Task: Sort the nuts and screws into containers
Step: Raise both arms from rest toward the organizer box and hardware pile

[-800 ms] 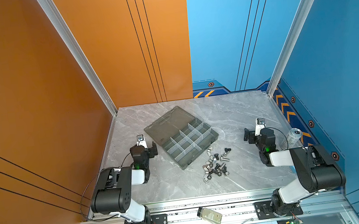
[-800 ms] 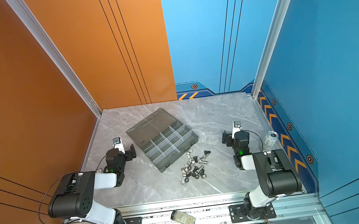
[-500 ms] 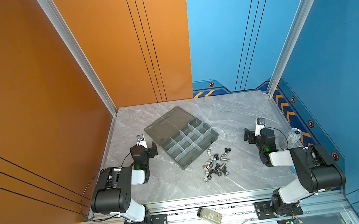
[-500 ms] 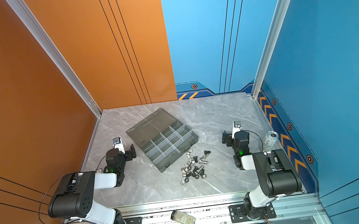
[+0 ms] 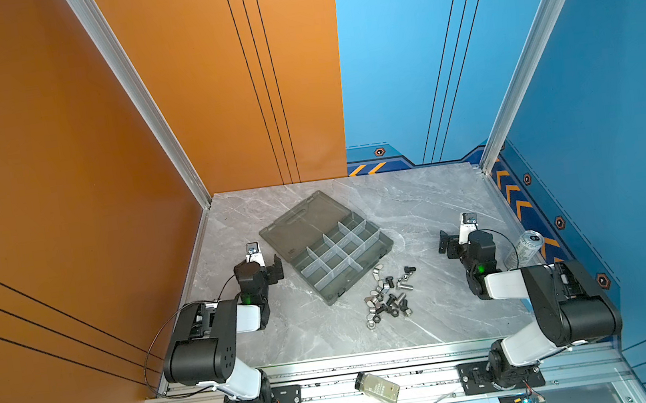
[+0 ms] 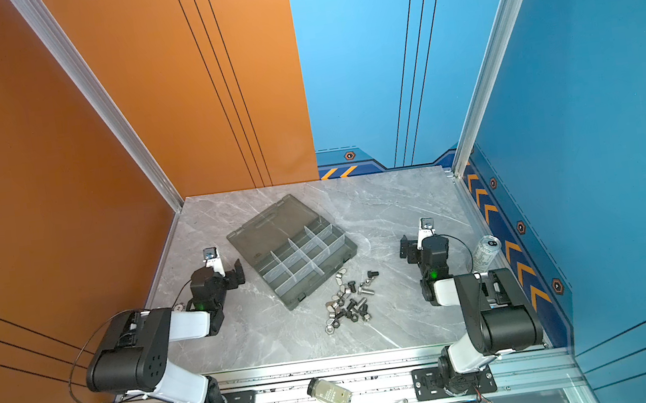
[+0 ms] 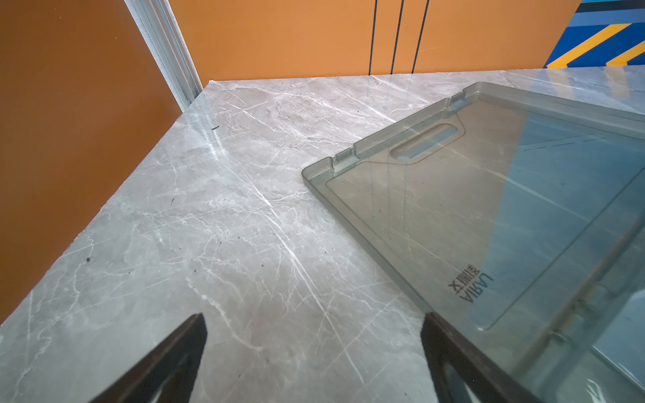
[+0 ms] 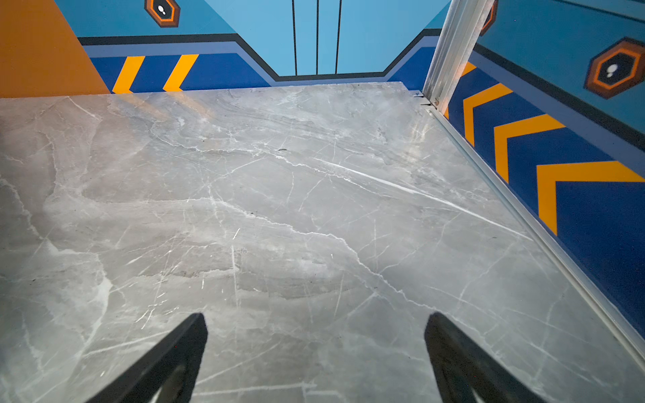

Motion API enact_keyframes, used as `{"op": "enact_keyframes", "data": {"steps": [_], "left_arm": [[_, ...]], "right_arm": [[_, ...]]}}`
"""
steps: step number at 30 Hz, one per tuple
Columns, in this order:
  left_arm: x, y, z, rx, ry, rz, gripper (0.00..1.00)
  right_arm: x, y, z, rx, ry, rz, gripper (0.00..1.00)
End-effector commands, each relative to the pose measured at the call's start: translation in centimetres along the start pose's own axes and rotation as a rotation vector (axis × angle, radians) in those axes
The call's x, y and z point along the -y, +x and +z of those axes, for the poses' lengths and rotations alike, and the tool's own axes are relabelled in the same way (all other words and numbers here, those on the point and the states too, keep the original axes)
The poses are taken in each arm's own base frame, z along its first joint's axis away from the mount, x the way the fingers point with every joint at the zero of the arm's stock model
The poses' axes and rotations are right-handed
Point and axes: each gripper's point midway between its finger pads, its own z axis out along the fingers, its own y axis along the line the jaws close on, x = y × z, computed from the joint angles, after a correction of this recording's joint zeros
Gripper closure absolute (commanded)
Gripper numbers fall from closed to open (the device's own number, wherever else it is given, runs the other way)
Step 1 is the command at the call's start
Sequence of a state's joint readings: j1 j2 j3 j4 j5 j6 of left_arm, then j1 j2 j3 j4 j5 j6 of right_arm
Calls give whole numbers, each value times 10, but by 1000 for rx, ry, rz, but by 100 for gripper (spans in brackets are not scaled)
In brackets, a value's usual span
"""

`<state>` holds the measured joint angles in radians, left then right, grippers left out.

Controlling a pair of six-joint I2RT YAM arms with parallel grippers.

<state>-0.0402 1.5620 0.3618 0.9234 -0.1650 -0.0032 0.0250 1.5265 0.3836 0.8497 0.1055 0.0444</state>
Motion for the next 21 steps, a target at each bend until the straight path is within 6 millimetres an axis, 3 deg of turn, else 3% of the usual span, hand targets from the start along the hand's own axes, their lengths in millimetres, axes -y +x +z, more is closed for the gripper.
{"op": "enact_keyframes", "data": {"steps": [1, 11, 21], "left_arm": [[1, -6, 2, 7, -7, 16, 3], [2, -11, 2, 9, 5, 20, 2], [4, -71, -45, 73, 41, -18, 2]], "right_arm": [[-1, 0, 1, 0, -9, 7, 0], [0, -1, 1, 2, -10, 10, 0], [5, -26, -12, -51, 33, 24, 2]]}}
